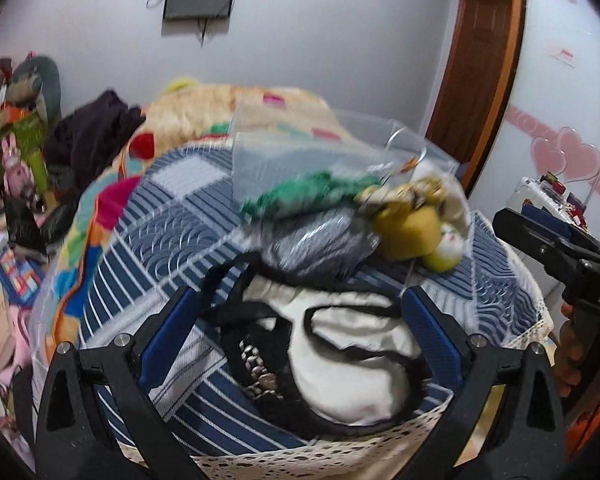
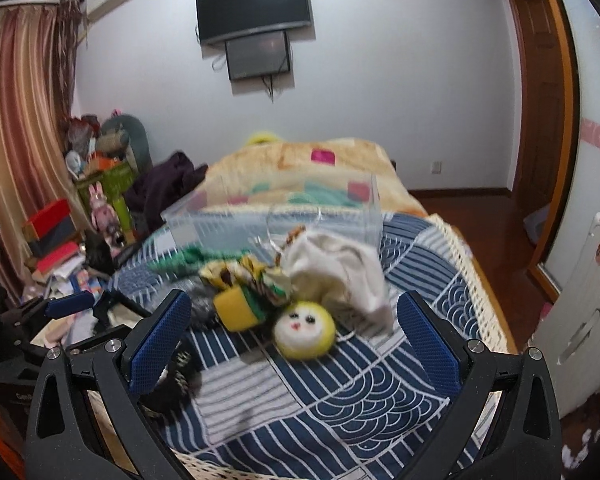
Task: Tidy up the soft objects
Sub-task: 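Grasp the black lace bra with the left gripper while the right grasps the yellow felt ball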
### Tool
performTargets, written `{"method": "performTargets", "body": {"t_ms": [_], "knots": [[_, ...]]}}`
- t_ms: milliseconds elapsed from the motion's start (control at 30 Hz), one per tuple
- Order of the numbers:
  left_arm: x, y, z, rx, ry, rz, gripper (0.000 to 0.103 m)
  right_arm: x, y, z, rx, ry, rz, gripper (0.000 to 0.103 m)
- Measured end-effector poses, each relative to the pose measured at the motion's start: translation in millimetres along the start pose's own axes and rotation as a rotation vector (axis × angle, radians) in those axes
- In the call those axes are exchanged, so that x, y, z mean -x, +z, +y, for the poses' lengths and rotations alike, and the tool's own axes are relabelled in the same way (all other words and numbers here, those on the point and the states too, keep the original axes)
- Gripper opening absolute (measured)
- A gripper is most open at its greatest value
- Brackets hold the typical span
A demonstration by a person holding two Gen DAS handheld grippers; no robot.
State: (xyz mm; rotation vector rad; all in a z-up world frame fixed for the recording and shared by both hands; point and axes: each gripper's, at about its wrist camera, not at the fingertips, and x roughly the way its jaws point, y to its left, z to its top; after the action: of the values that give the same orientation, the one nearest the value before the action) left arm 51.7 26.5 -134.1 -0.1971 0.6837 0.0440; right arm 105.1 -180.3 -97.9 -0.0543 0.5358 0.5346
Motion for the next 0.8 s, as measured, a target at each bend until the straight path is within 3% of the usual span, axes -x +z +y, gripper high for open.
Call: {"method": "performTargets", "body": {"t_ms": [167, 200, 233, 300, 533, 600, 800], "knots": [[-17.8, -7.8, 10.2, 0.024, -0.009, 0.054, 0.1, -19.7, -7.8, -7.0, -0.005, -0.007, 0.08, 0.09], [-21.3, -9.1, 10.6, 0.025, -0.015, 0.066, 0.095, -24.0, -9.0, -10.2, -0.012, -0.005, 0.098, 0.087], [-25.4, -10.0, 10.6, 0.023, -0.03, 0.083, 0.085, -27.3, -9.7, -13.2, -0.019, -0.005, 0.113, 0.085], [-26.2, -11.5, 8.9, 0.008, -0.025, 0.071, 0.082, -33.5, -11.4, -19.9, -0.036, -0.002, 0.145, 0.078], [-24.6, -14.3, 1.6, -0.017, -0.062, 0.077, 0.032, -50.3, -15.7, -27.2, -0.075, 0.054, 0.214, 0.058], [-22.3, -15.9, 2.9, -0.011, -0.071, 0.075, 0.025, -53.0, -17.3, -29.8, -0.1, 0.096, 0.241, 0.042], [-14.8, -15.7, 6.9, 0.015, -0.101, 0.073, 0.01, -40.3, -20.4, -32.6, -0.128, 0.106, 0.207, 0.041]]}}
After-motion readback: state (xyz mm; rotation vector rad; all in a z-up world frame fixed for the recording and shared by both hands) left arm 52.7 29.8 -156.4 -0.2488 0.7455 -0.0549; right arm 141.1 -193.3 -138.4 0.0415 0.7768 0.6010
